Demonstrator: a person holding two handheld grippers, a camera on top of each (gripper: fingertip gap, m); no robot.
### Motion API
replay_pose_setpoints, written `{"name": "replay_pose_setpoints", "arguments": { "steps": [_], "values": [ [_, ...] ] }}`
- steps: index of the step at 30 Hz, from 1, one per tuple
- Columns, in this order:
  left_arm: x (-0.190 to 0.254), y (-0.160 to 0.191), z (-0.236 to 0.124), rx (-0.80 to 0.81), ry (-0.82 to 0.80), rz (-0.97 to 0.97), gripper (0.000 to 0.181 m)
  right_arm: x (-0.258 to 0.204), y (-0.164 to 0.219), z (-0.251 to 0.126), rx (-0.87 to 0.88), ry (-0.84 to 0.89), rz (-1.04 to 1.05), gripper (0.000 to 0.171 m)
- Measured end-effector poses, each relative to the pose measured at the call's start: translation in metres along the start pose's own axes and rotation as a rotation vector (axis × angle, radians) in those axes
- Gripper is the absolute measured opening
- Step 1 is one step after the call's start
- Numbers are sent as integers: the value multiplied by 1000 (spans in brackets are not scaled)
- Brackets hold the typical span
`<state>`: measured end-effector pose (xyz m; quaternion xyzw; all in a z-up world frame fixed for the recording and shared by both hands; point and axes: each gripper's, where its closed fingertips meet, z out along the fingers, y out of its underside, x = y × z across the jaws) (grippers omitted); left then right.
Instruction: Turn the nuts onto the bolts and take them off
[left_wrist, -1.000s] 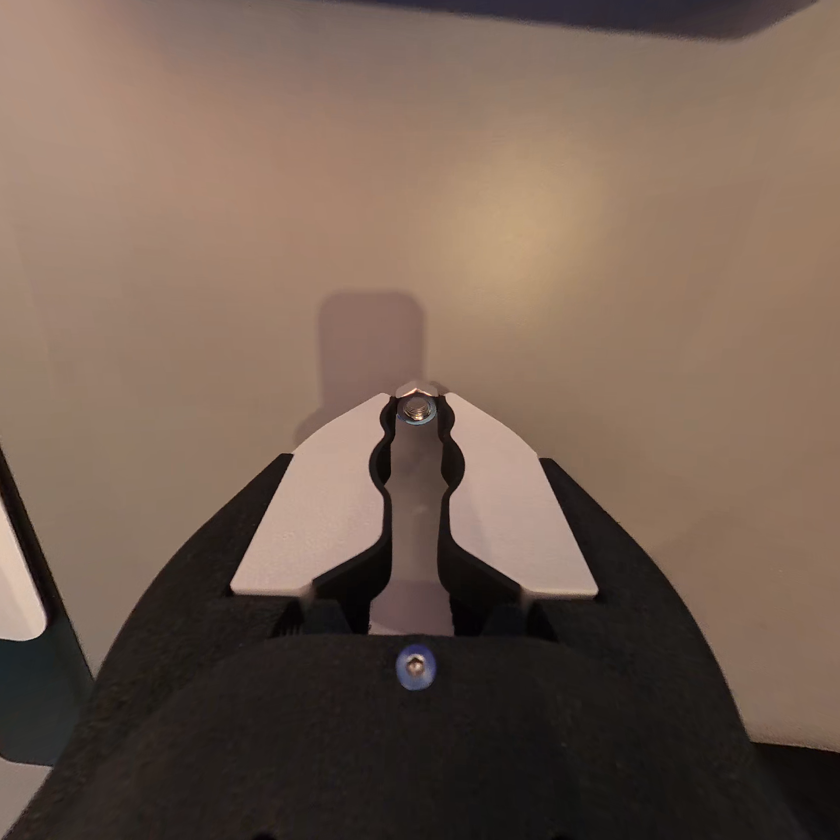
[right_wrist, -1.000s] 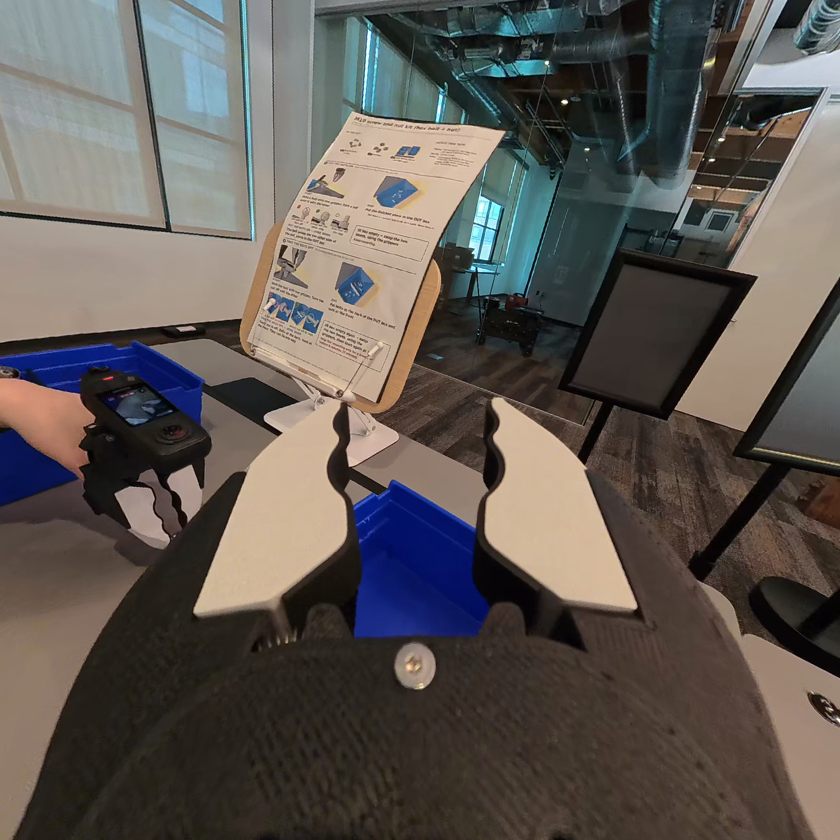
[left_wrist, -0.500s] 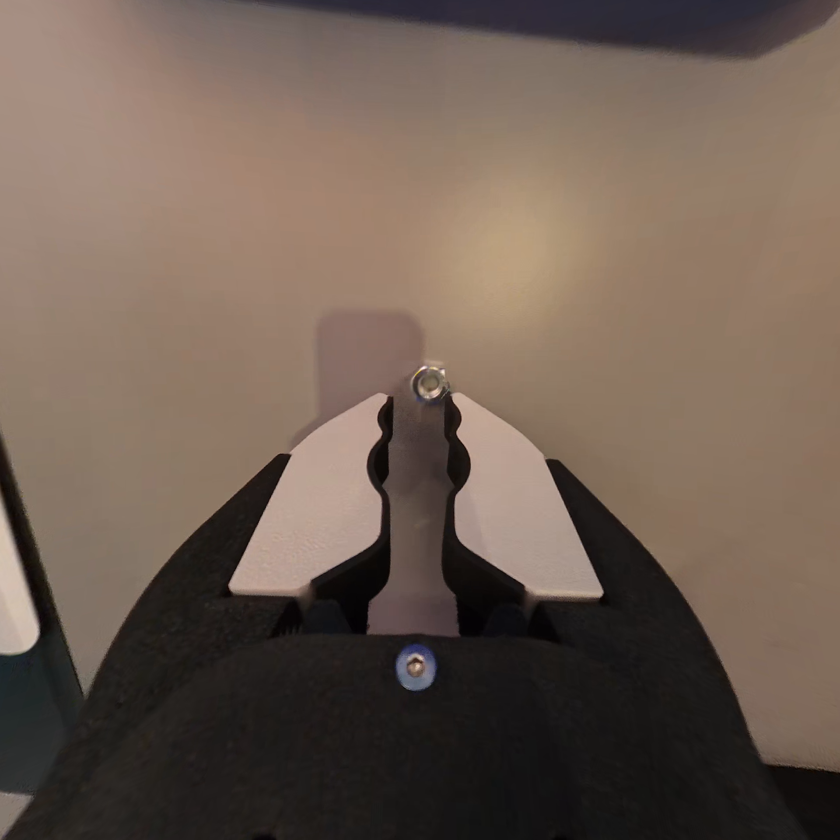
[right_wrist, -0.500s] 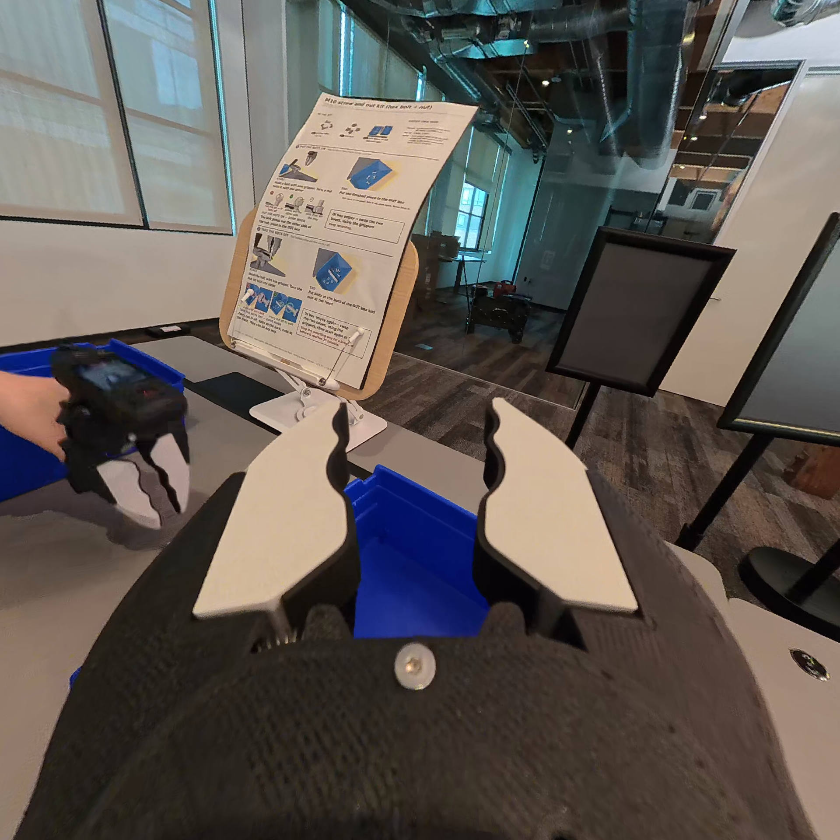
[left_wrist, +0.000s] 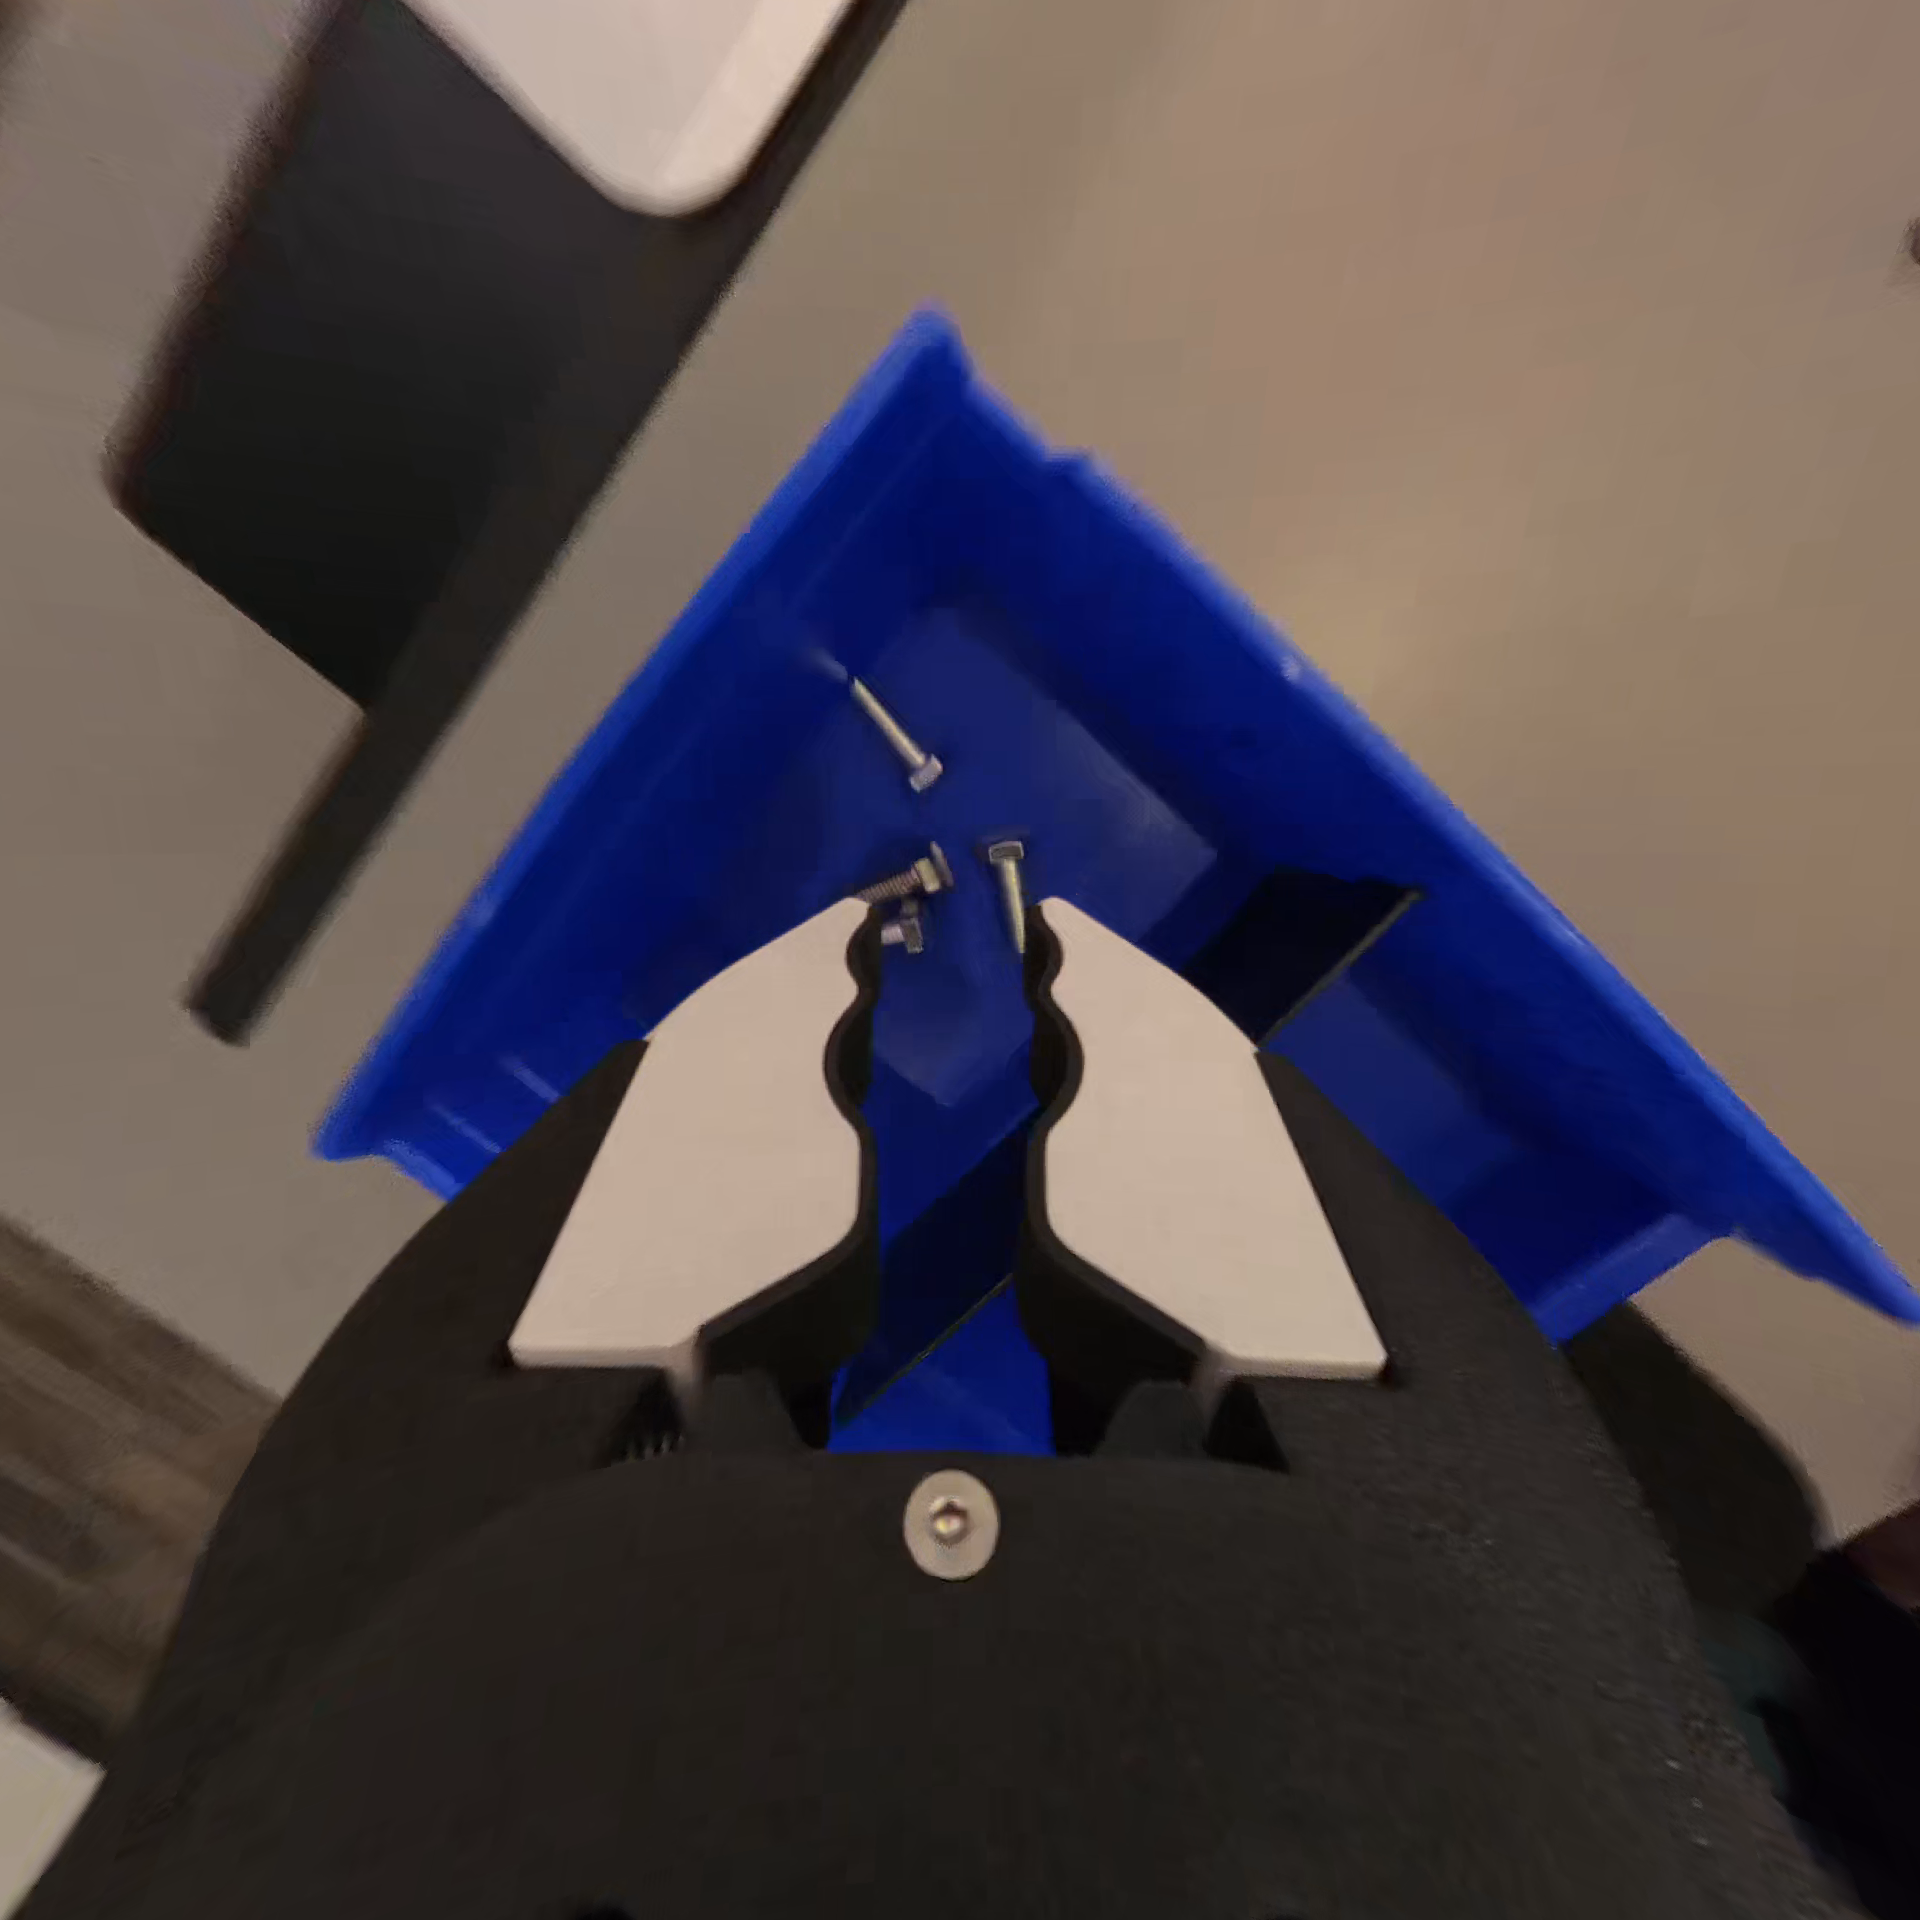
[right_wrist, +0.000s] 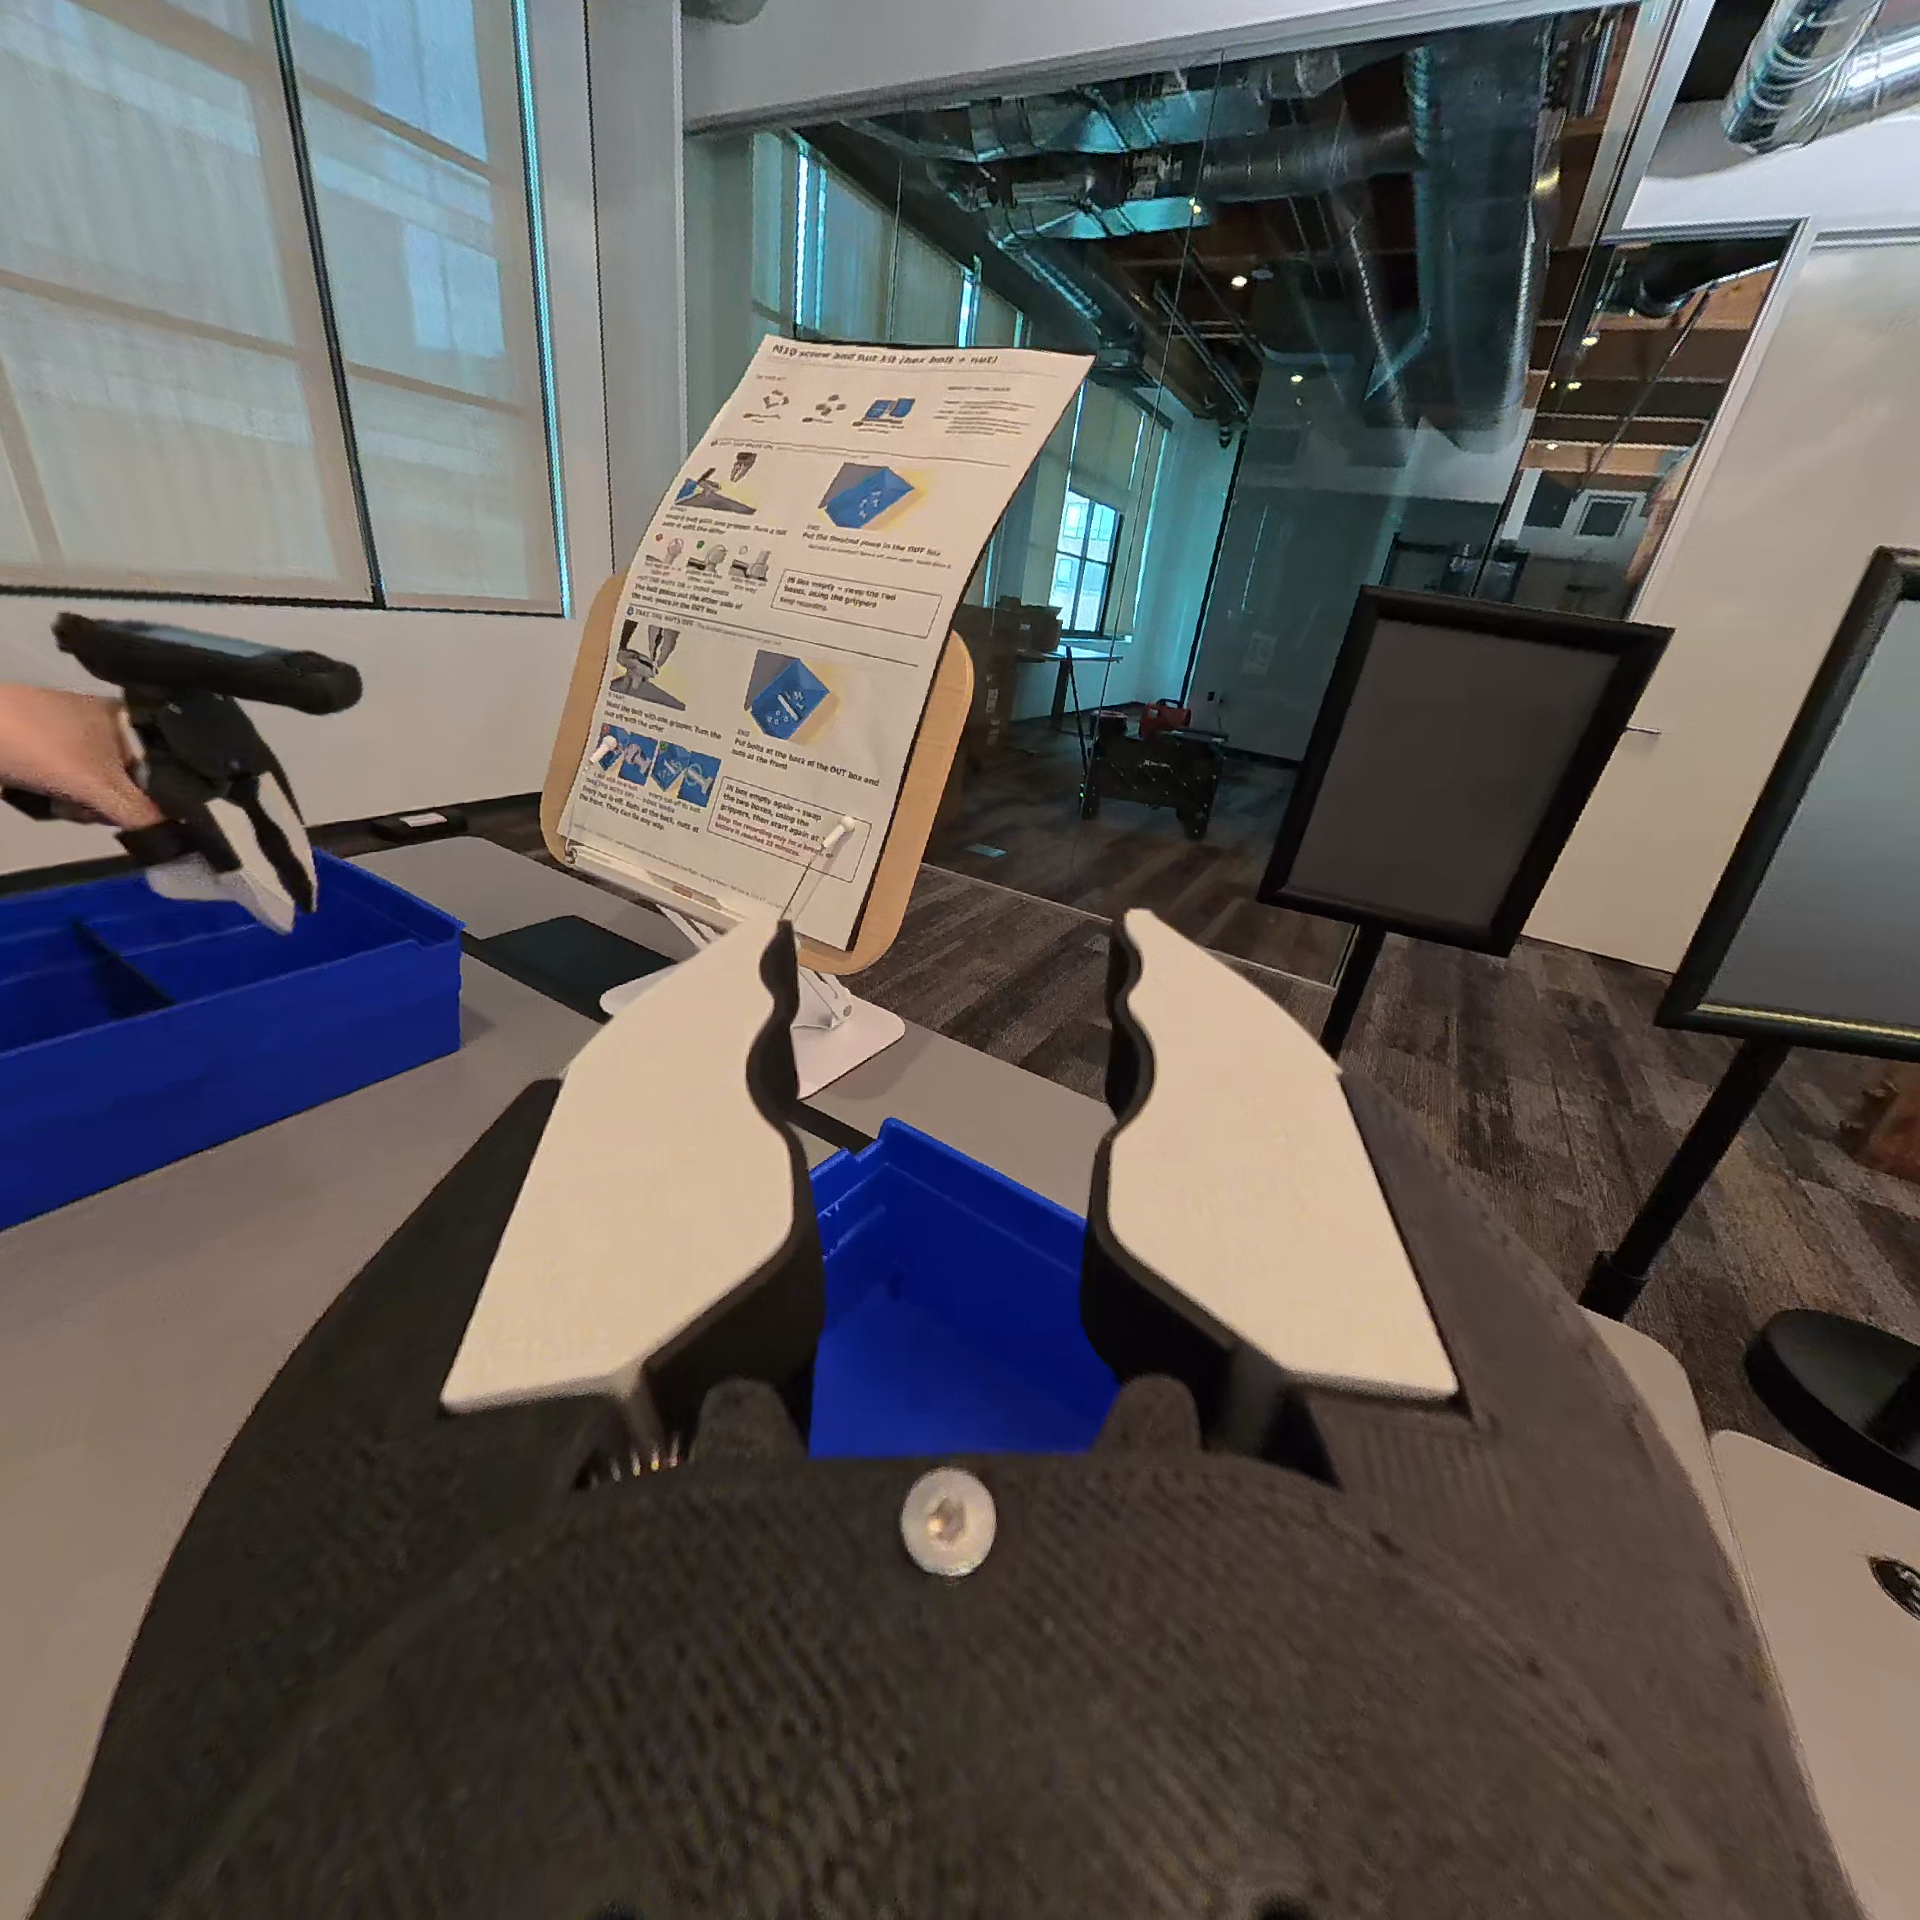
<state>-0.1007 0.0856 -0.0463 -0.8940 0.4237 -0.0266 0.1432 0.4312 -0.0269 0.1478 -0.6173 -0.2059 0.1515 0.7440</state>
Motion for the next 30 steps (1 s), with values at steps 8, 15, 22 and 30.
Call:
{"name": "replay_pose_setpoints", "arguments": {
  "steps": [8,15,22,30],
  "values": [
    [-18,8,70,50,91,-317,33,0,25,14,-115,20,-28,60],
    [-16,-3,100,11,31,-338,31,-1,27,17,-133,22,-46,60],
    [-18,7,113,-69,1,-325,14,2,30,17,-147,29,-43,60],
    [-25,19,97,-41,-26,-306,10,8,35,14,-143,37,-14,60]
  ]
}}
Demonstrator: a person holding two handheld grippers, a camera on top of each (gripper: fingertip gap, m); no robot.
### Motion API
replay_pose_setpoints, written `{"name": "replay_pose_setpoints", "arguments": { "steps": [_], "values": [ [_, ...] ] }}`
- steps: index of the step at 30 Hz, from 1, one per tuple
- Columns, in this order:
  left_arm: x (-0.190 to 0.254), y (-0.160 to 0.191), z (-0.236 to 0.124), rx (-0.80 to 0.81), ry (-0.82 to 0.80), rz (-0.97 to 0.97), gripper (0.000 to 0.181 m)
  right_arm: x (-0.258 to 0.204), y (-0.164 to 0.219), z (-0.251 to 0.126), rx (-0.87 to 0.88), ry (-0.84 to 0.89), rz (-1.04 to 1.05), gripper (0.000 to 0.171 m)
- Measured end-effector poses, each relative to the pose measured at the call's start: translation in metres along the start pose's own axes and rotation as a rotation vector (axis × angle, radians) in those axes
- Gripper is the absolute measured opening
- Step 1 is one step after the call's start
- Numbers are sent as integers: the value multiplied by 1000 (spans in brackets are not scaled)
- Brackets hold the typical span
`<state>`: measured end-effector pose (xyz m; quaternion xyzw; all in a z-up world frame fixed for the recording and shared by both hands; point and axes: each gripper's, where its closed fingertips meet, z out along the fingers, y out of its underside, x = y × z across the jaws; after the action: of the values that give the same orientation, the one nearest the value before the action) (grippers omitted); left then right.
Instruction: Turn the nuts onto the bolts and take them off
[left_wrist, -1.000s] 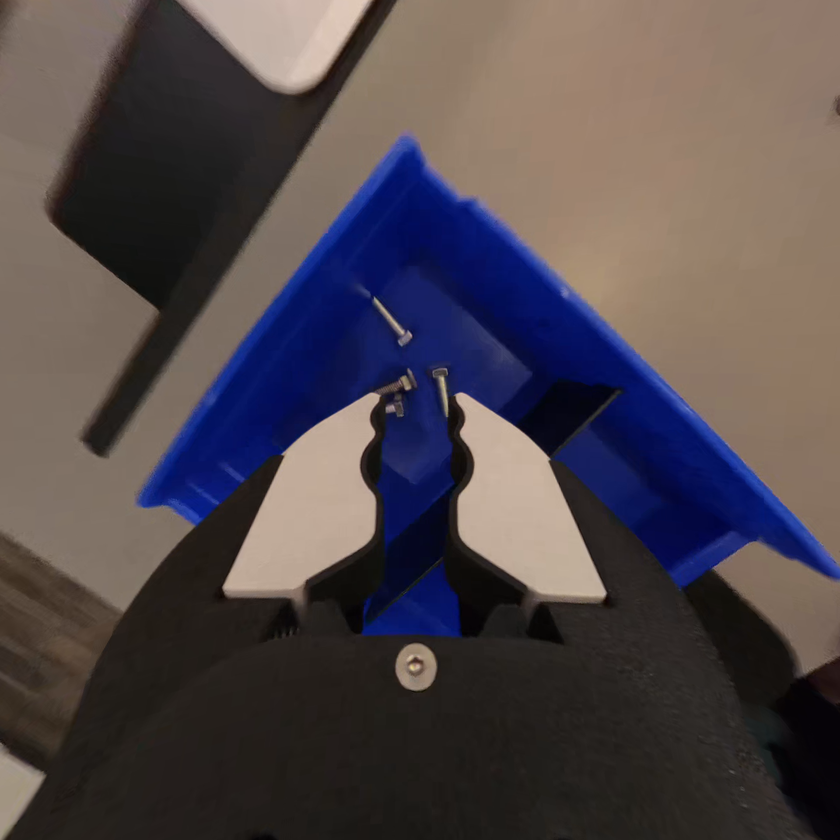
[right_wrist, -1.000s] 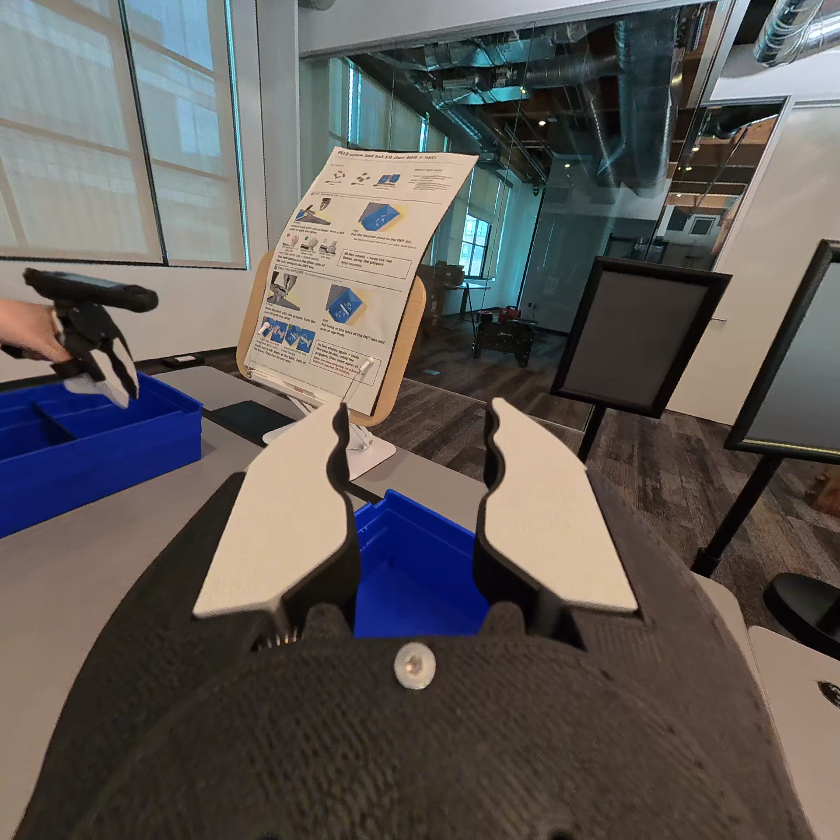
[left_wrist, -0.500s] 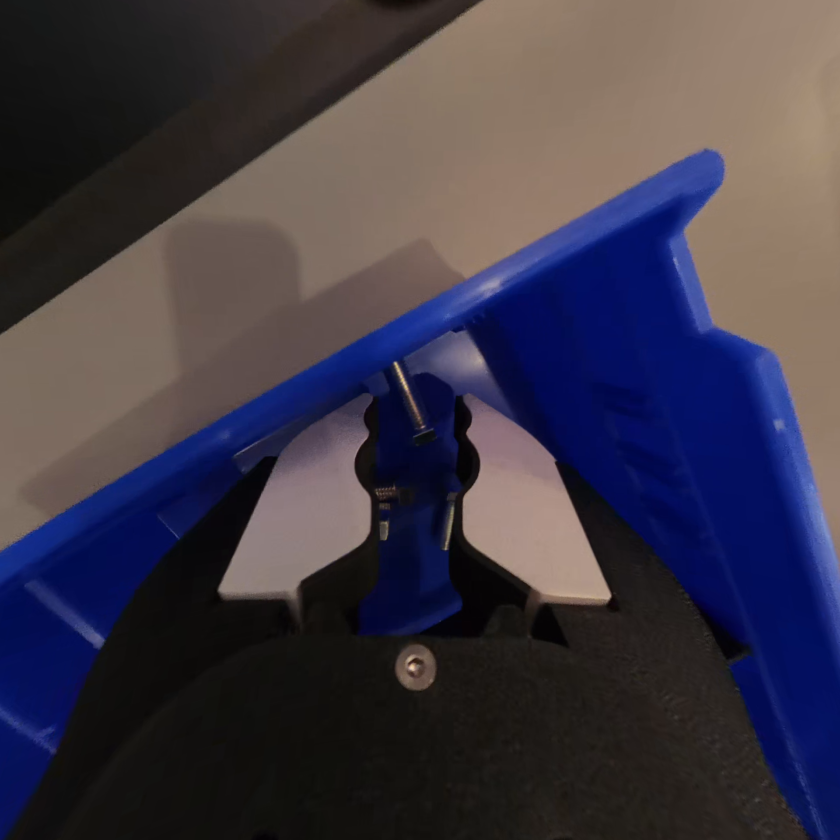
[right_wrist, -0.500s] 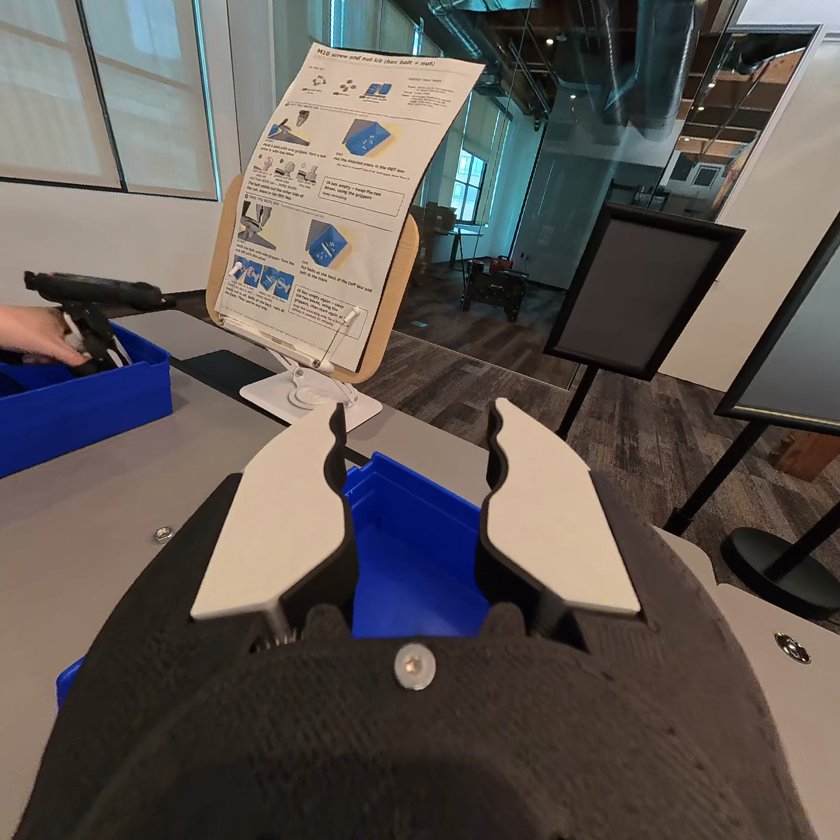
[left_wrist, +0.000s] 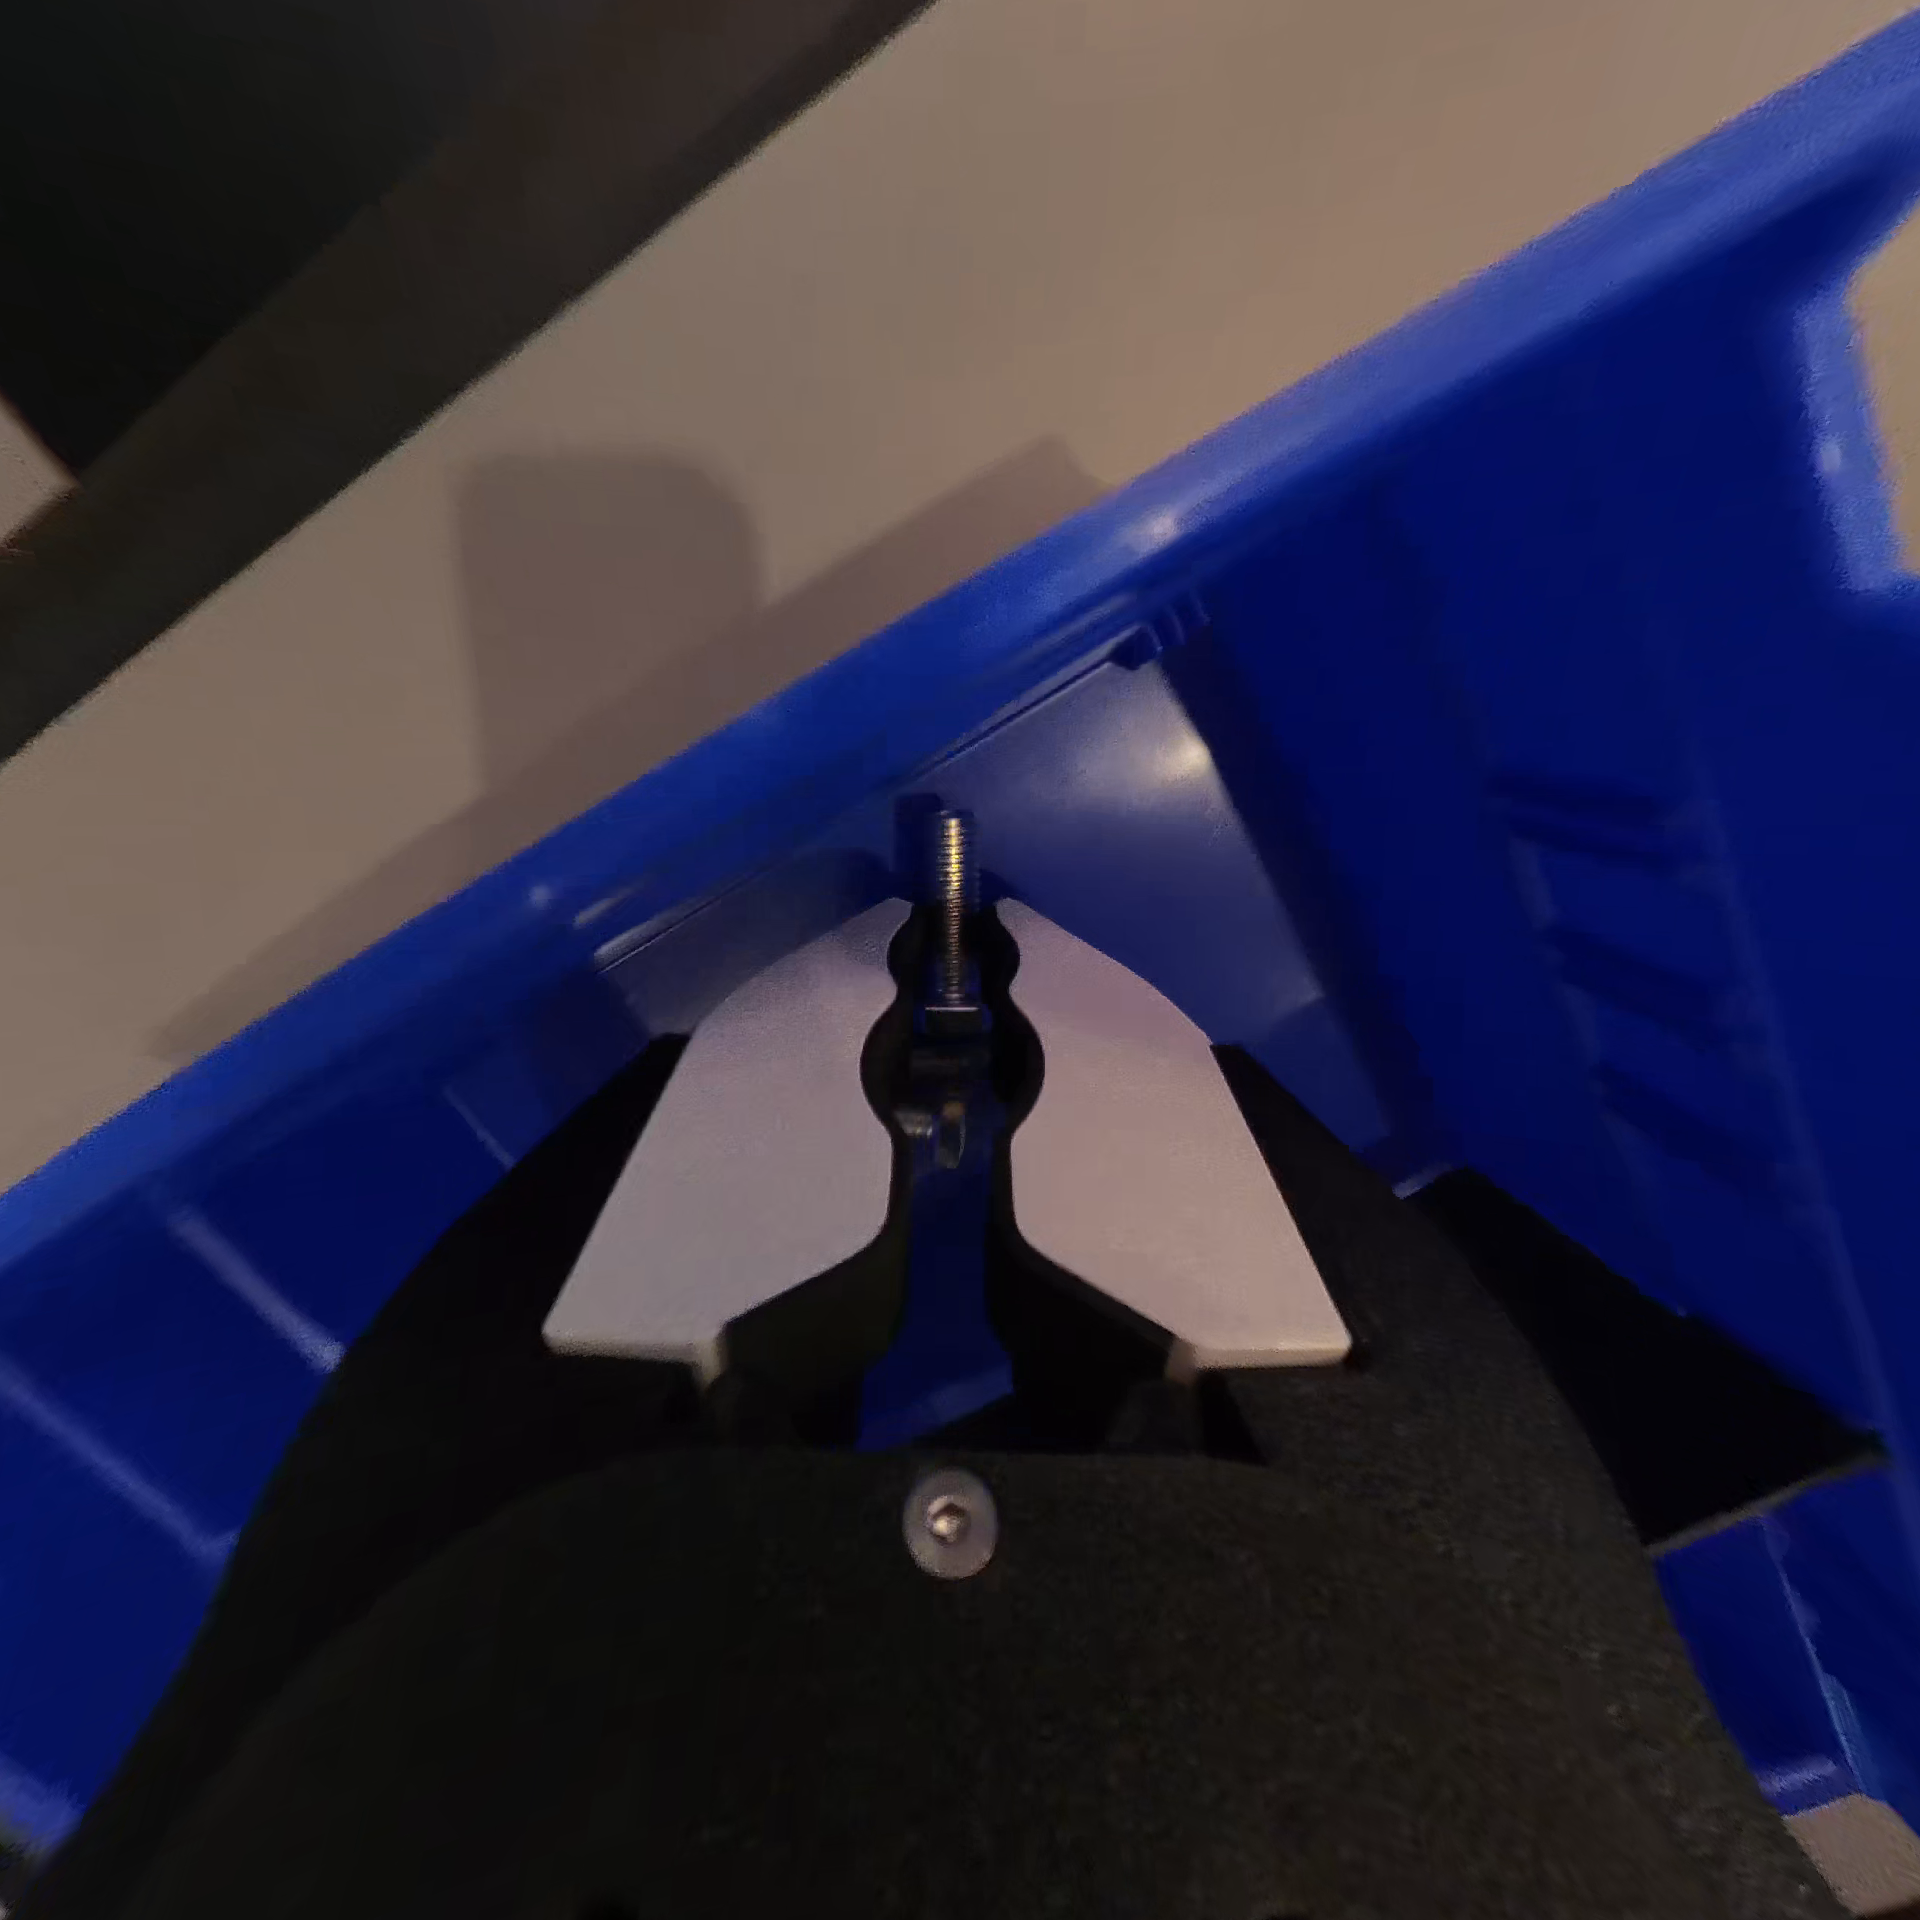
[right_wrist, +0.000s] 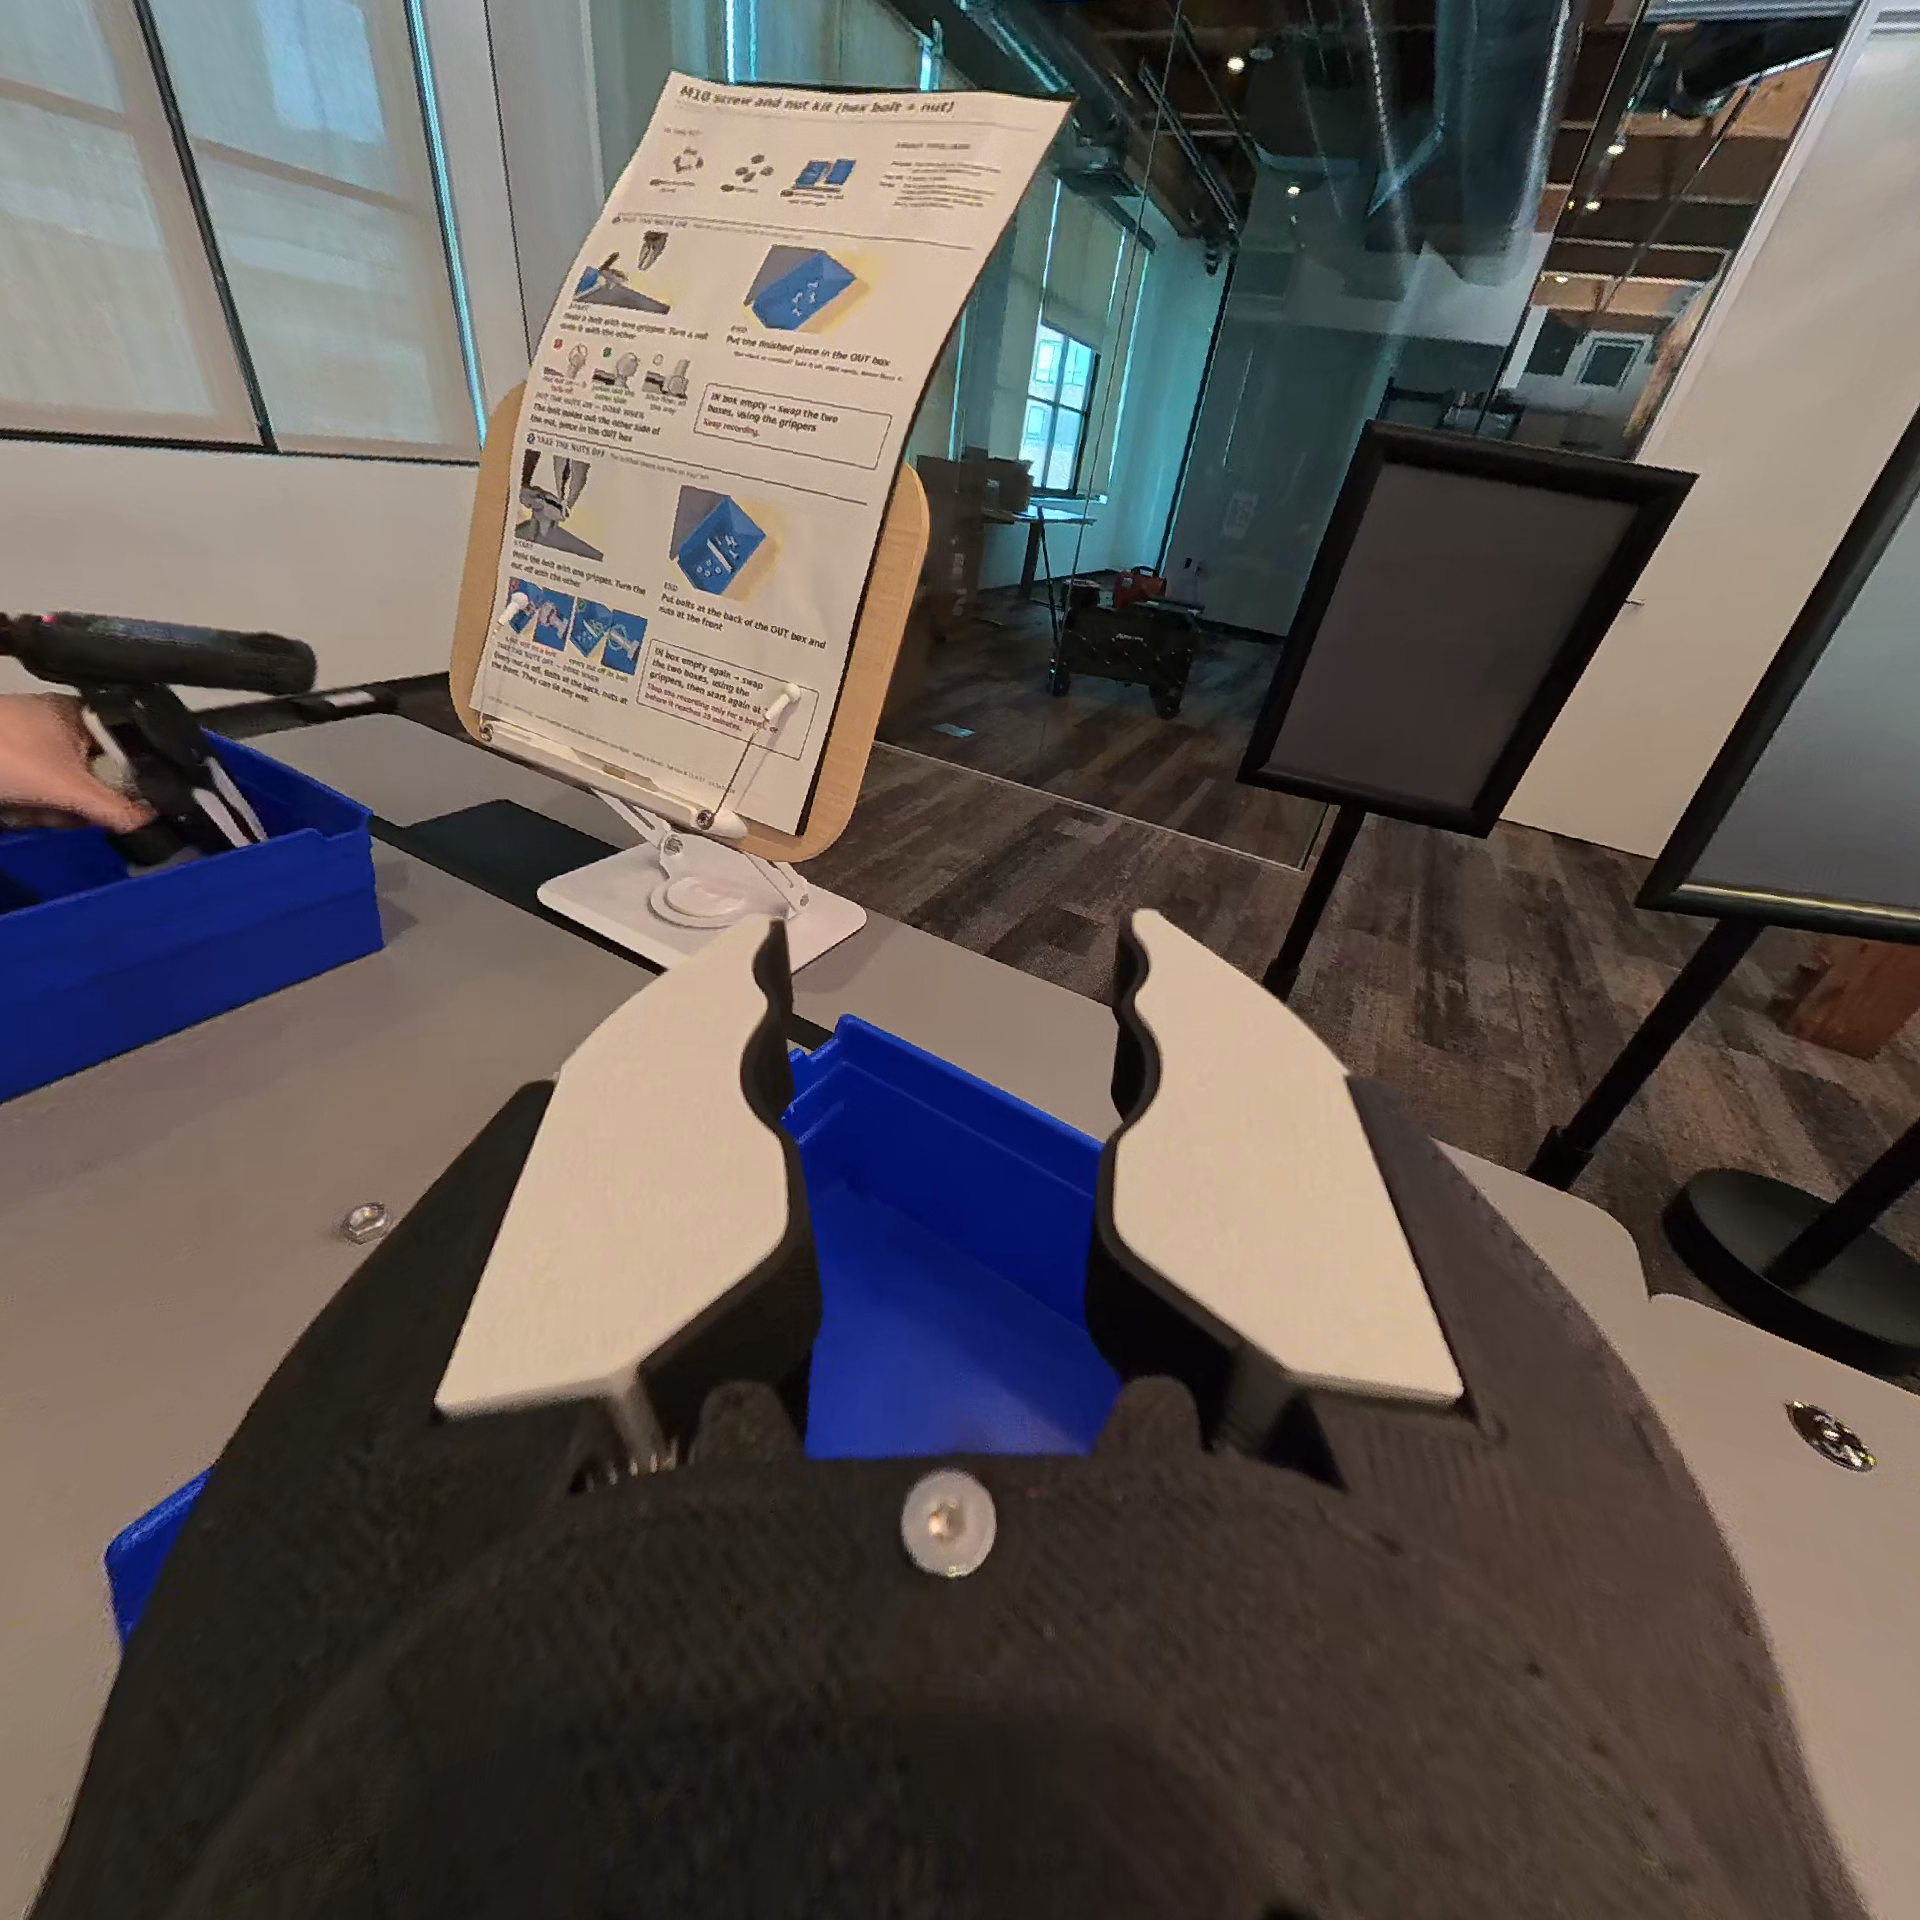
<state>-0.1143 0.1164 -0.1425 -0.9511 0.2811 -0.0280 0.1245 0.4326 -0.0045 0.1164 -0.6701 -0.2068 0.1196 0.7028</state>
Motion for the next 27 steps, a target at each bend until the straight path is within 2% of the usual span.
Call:
{"name": "replay_pose_setpoints", "arguments": {
  "steps": [3,6,10,13,18,21,25,27],
  "values": [
    [-2,-9,-35,117,-5,-3,10,2,0,0,12,5,14,60],
    [12,-31,-96,313,19,41,10,-2,-6,3,38,-4,14,58],
    [85,-61,-189,635,165,227,10,-31,-30,13,140,-111,46,54],
    [153,-68,-234,819,285,365,9,-71,-54,27,236,-254,102,51],
    [234,-58,-255,935,401,536,9,-176,-91,47,418,-634,270,45],
    [263,-50,-254,952,456,579,9,-237,-86,58,398,-832,312,44],
    [285,-43,-251,946,527,603,9,-280,-61,78,310,-893,300,43],
    [291,-42,-248,941,527,618,9,-293,-54,81,288,-927,304,36]
  ]
}}
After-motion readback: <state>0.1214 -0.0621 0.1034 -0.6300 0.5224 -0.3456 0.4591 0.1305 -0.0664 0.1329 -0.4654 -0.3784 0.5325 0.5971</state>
